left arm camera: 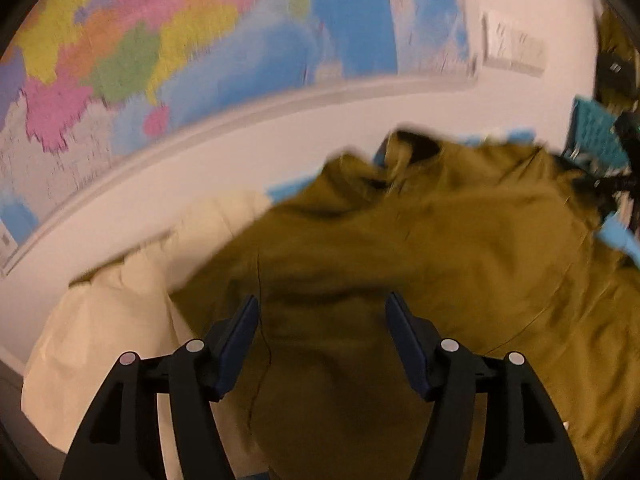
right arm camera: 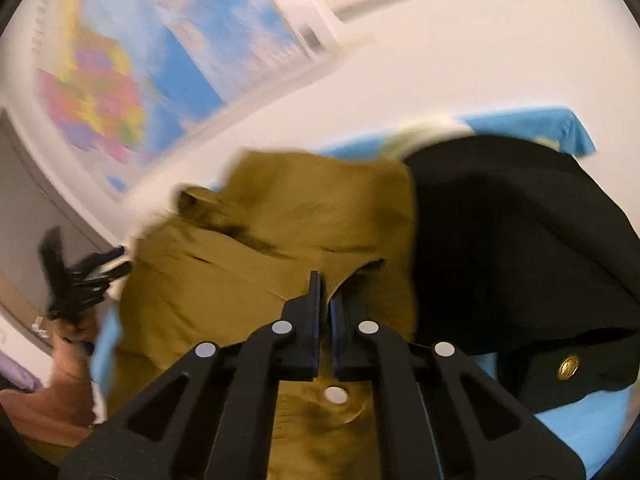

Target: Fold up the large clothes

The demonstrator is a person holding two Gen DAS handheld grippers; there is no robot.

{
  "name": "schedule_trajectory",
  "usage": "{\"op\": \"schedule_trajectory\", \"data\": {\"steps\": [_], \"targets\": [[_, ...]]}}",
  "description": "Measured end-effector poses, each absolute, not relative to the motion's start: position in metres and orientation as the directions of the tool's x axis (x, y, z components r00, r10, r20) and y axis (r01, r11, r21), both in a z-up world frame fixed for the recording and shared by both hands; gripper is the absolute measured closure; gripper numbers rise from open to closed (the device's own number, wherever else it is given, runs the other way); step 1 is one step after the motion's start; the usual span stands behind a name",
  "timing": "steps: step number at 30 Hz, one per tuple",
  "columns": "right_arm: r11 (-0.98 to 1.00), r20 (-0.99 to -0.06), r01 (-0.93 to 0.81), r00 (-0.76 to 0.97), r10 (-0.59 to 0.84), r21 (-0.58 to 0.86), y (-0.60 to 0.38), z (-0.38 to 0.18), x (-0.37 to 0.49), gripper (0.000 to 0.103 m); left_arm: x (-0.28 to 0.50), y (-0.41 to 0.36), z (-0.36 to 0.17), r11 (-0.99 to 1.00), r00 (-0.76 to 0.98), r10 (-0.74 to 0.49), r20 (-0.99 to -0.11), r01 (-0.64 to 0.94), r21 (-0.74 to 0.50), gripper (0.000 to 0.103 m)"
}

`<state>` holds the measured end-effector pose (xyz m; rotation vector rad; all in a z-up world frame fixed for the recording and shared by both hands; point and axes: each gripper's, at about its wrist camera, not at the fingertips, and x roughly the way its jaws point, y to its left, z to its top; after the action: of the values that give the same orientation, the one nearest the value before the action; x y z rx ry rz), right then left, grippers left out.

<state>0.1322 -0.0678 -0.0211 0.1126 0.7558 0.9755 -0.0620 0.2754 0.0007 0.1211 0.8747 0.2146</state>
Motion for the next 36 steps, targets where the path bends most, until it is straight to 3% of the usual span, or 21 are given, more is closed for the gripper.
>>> {"op": "schedule_trajectory", "data": {"steps": [2,4,5,9,12,18,22,23,26,31,36], "targets": [[0.6,-0.548,-0.69,0.341,0.763,0.405,-0.068,-0.028,0.136,0.088,-0.057,0.28,-0.016,0.959,0.586,0.283,-0.759,-0.162,0.233,0.032],[0.626,-0.543,-0.68,0.383,0.747,0.382,-0.077,-0.028,0.13,0.061,-0.058,0.287,-0.024,0.962,0.575,0.274,-0.771,-0.177,0.21,0.03],[0.644,-0.539,-0.674,0.412,0.734,0.362,-0.081,-0.025,0.127,0.058,-0.058,0.288,-0.025,0.962,0.577,0.272,-0.77,-0.184,0.202,0.03],[0.646,-0.446,-0.715,0.503,0.741,0.267,-0.1,-0.004,0.087,0.058,-0.06,0.286,-0.02,0.958,0.579,0.284,-0.764,-0.201,0.203,0.03],[0.558,-0.422,-0.804,0.443,0.791,0.203,-0.081,0.006,0.059,0.058,-0.062,0.284,-0.02,0.957,0.582,0.285,-0.762,-0.211,0.197,0.03],[0.498,-0.574,-0.856,0.339,0.745,0.141,-0.004,-0.029,0.073,0.062,-0.059,0.283,-0.027,0.95,0.585,0.31,-0.75,-0.223,0.219,0.027],[0.526,-0.621,-0.822,0.3,0.725,0.217,0.011,-0.048,0.1,0.067,-0.057,0.282,-0.032,0.947,0.599,0.32,-0.734,-0.223,0.231,0.025],[0.52,-0.61,-0.821,0.292,0.737,0.236,0.006,-0.044,0.098,0.066,-0.06,0.283,-0.031,0.949,0.606,0.315,-0.73,-0.225,0.222,0.025],[0.504,-0.56,-0.83,0.306,0.77,0.239,-0.015,-0.029,0.08,0.048,-0.074,0.284,-0.021,0.957,0.637,0.284,-0.716,-0.228,0.177,0.025],[0.489,-0.502,-0.827,0.309,0.808,0.277,-0.067,-0.023,0.045,0.04,-0.128,0.282,0.005,0.979,0.715,0.185,-0.674,-0.19,0.067,0.02],[0.526,-0.466,-0.769,0.339,0.817,0.363,-0.125,-0.042,0.017,0.033,-0.177,0.283,-0.005,0.984,0.696,0.086,-0.712,-0.173,-0.051,0.018]]}}
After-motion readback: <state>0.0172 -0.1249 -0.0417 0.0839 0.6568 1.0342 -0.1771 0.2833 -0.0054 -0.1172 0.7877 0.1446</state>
